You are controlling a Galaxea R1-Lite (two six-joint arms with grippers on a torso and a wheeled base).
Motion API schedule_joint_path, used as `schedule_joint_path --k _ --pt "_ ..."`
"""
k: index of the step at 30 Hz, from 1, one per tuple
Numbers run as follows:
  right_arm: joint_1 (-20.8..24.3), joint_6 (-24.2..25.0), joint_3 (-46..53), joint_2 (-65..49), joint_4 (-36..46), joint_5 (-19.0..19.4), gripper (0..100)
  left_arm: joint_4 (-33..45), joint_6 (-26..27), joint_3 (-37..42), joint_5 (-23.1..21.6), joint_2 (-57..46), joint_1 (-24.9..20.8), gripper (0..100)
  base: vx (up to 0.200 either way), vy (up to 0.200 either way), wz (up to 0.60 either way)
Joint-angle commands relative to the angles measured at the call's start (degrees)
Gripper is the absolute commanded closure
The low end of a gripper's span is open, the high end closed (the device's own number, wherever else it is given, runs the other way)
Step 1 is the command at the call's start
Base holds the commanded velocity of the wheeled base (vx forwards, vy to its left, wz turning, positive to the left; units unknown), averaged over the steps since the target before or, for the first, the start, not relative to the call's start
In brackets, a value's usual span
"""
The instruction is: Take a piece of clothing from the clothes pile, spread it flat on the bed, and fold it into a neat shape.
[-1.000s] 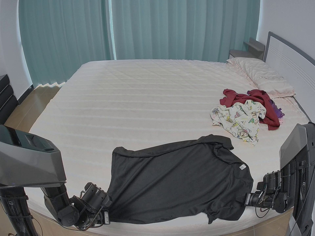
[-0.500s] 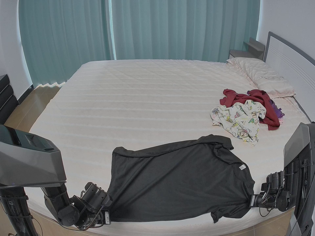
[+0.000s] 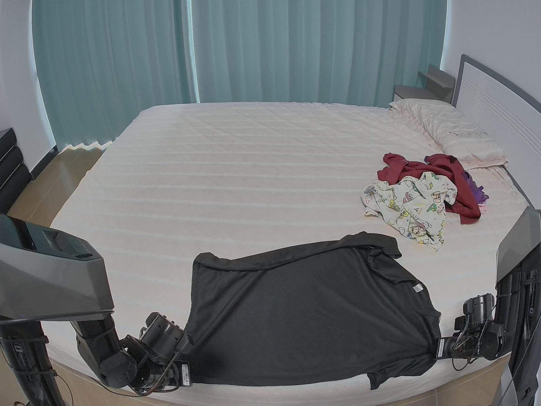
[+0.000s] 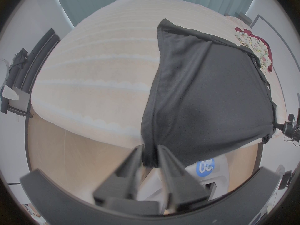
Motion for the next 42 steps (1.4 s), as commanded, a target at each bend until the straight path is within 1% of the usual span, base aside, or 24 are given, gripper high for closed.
schedule_joint_path --k 1,3,6,9,10,13,15,19,21,24,27,29,33,38,42 --pt "0.29 0.15 0.99 -0.58 -0.44 0.14 0 -0.16 -0.02 -0.17 -1.13 0.35 0.04 0 0.000 0.000 0.00" --pt "0.20 0.24 0.99 -0.93 -0.79 0.05 0 -0.25 -0.11 -0.61 -1.22 0.97 0.04 0 0.000 0.000 0.00" --pt "-0.50 0.50 0.99 -1.19 -3.95 0.14 0 -0.33 -0.46 -1.05 -1.22 2.38 0.13 0 0.000 0.000 0.00" --pt "-2.87 0.50 0.99 -2.78 -5.97 0.31 0 -0.60 -0.55 -1.14 -0.87 2.38 0.30 0 0.000 0.000 0.00" --pt "-4.54 0.15 0.99 -4.62 -6.06 0.66 0 -0.51 -0.64 -1.05 -0.87 1.15 0.48 0 0.000 0.000 0.00" --pt "-7.18 -0.29 0.99 -8.84 -5.97 0.75 0 0.02 -0.73 -0.70 -1.13 -5.45 1.00 0 0.000 0.000 0.00" --pt "-8.32 -0.46 0.99 -11.39 -6.41 0.66 0 0.19 -0.81 -0.96 -1.13 -8.61 1.09 0 0.000 0.000 0.00" --pt "-9.55 -0.20 -0.16 -14.46 -7.47 0.75 0 -0.33 -1.78 -1.93 -0.17 -10.72 2.24 0 0.000 0.000 0.00" --pt "-9.73 0.50 -1.47 -15.26 -8.26 0.75 0 -0.60 -2.48 -3.07 -0.25 -11.60 2.32 0 0.000 0.000 0.00" --pt "-9.73 2.61 -3.32 -14.90 -9.23 0.05 0 -1.30 -5.38 -5.80 -0.25 -11.77 2.06 0 0.000 0.000 0.00" --pt "-9.64 2.97 -4.02 -14.46 -9.23 -0.04 0 -2.27 -7.23 -6.06 -0.25 -11.77 1.97 0 0.000 0.000 0.00" --pt "-9.64 3.05 -3.93 -14.73 -9.31 -0.04 0 -2.44 -7.23 -5.97 -0.25 -11.69 1.97 0 0.000 0.000 0.00" --pt "-9.82 4.99 -4.55 -15.43 -10.28 -0.04 0 -4.46 -7.32 -5.88 -0.69 -11.16 1.53 0 0.000 0.000 0.00" --pt "-8.76 5.51 -4.20 -14.82 -10.28 -0.04 0 -8.59 -7.32 -4.65 -0.78 -11.25 1.97 0 0.000 0.000 0.00" --pt "-8.15 5.78 -3.58 -15.08 -10.37 -0.04 0 -10.26 -7.32 -4.74 -0.87 -10.81 2.41 0 0.200 0.000 0.00"
